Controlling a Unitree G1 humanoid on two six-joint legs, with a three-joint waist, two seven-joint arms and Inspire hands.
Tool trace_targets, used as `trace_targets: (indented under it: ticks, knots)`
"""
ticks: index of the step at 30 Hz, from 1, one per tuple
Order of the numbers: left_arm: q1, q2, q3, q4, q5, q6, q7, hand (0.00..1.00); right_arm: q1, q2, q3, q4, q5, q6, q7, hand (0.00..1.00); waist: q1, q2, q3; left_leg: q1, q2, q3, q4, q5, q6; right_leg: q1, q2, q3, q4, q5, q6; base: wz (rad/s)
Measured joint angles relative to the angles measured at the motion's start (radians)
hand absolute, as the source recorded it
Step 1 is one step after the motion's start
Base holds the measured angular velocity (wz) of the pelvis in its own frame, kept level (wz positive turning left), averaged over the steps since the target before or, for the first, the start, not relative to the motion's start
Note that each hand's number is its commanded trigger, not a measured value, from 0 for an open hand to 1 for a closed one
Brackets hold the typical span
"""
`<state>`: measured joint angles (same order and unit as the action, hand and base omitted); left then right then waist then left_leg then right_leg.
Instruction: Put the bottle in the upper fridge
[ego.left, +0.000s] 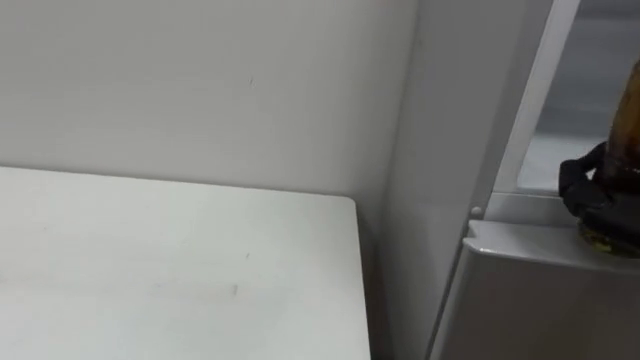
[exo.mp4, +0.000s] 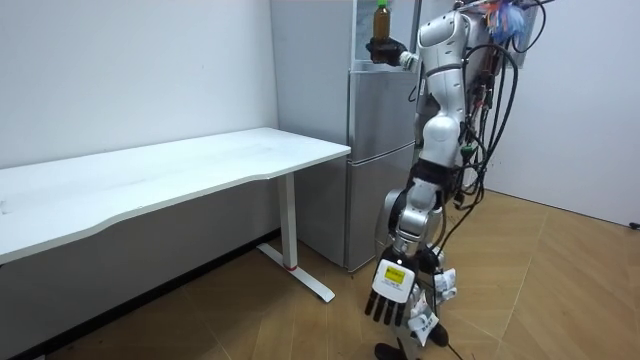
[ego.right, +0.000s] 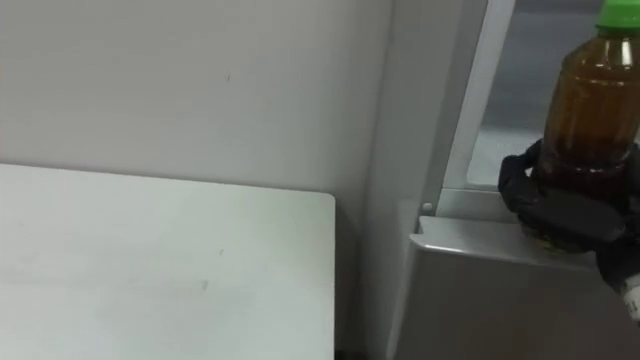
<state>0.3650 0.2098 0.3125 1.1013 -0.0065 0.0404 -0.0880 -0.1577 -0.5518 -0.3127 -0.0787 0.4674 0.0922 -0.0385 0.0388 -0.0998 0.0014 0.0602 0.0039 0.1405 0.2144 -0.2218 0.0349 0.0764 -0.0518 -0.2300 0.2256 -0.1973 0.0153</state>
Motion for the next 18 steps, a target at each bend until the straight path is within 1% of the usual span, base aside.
trace_targets:
  ticks: [3,5,8,10,11,13,14,18]
  knots:
    - [0.003,0.001,-0.001,-0.006,-0.001,-0.001,0.0,0.0,-0.009,-0.011,0.005,0.024,0.006,0.0,-0.003,1.0,-0.001,-0.005,0.0027,-0.002,0.0,0.0,0.009,-0.002,0.001,0.004,0.0,-0.002,-0.001,0.0,0.0,0.0]
    - [0.004,0.001,-0.001,-0.009,-0.002,-0.003,0.0,0.0,-0.03,-0.016,0.006,0.057,0.009,0.006,-0.004,1.0,-0.001,-0.007,0.0018,0.0,0.0,-0.001,0.008,-0.003,0.001,0.006,-0.001,-0.004,-0.001,0.0,0.0,0.0]
    - [0.012,0.003,-0.002,-0.01,-0.003,-0.003,-0.001,0.0,-0.099,-0.027,0.028,0.117,0.009,0.016,-0.015,1.0,0.001,-0.007,0.0018,0.003,0.0,-0.005,0.004,-0.004,0.001,0.009,-0.001,-0.005,0.003,0.0,0.0,0.01]
    - [0.017,0.006,-0.002,-0.013,-0.002,-0.002,-0.001,0.0,-0.162,-0.08,0.07,0.205,0.019,0.019,-0.017,1.0,0.005,-0.01,0.0001,0.0,0.0,-0.013,0.009,-0.004,0.001,0.01,-0.001,-0.014,0.005,0.0,0.0,0.1]
    - [0.019,0.007,-0.002,-0.014,-0.002,0.0,-0.001,0.0,-0.178,-0.089,0.079,0.225,0.019,0.019,-0.017,1.0,0.006,-0.011,-0.0008,-0.002,0.0,-0.017,0.01,-0.004,0.001,0.01,-0.002,-0.018,0.005,0.0,0.0,0.13]
    - [0.027,0.007,0.0,-0.023,-0.002,0.004,-0.001,0.0,-0.216,-0.13,0.096,0.262,0.031,0.033,-0.018,1.0,0.021,-0.014,-0.0034,-0.013,0.001,-0.024,0.018,-0.004,0.0,0.006,-0.001,-0.023,0.005,0.0,0.0,0.09]
    - [0.029,0.007,0.001,-0.023,-0.002,0.005,-0.001,0.0,-0.221,-0.134,0.096,0.264,0.036,0.033,-0.019,1.0,0.022,-0.016,-0.0042,-0.015,0.001,-0.026,0.02,-0.004,0.0,0.005,-0.001,-0.024,0.006,0.0,0.0,0.08]
    - [0.042,0.008,0.003,-0.03,-0.002,0.025,0.0,0.0,-0.311,-0.139,0.098,0.35,0.051,0.041,-0.037,1.0,0.026,-0.023,-0.0098,-0.021,-0.002,-0.042,0.025,-0.004,0.0,0.005,-0.003,-0.036,0.011,0.0,0.0,0.1]
